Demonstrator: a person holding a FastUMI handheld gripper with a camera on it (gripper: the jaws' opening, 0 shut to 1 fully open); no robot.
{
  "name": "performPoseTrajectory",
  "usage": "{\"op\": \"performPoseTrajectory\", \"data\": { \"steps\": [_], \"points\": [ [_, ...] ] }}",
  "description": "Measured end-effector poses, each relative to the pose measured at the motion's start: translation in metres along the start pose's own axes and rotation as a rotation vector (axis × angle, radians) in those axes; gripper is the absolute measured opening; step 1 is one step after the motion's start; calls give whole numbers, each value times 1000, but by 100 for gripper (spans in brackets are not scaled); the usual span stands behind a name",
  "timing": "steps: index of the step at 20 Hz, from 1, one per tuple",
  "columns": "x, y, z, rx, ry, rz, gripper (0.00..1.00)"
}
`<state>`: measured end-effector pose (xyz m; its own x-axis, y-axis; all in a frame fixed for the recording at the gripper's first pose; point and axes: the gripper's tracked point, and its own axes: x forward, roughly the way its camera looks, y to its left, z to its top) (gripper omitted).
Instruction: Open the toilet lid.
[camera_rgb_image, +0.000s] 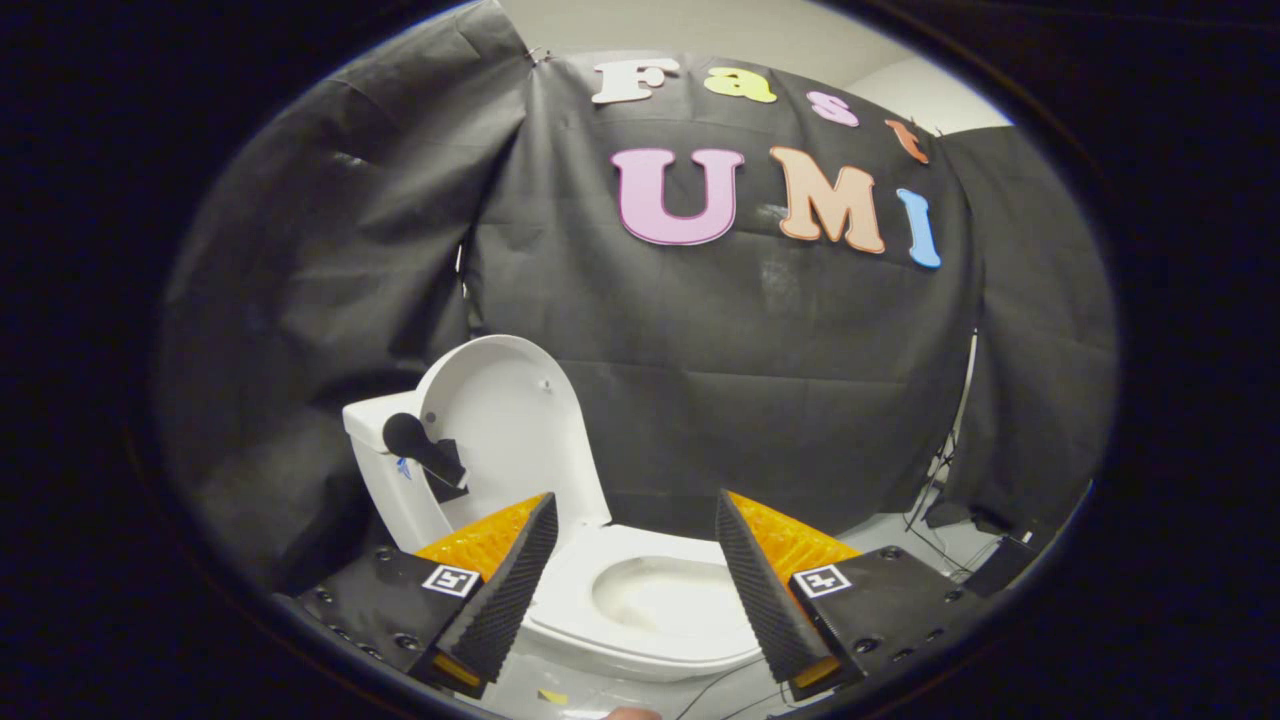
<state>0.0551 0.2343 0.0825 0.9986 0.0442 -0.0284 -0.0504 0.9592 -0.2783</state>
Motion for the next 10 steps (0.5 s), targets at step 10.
{"op": "performPoseTrajectory", "data": {
  "steps": [10],
  "points": [
    [6, -4, 2, -7, -25, 36, 98]
  ]
}}
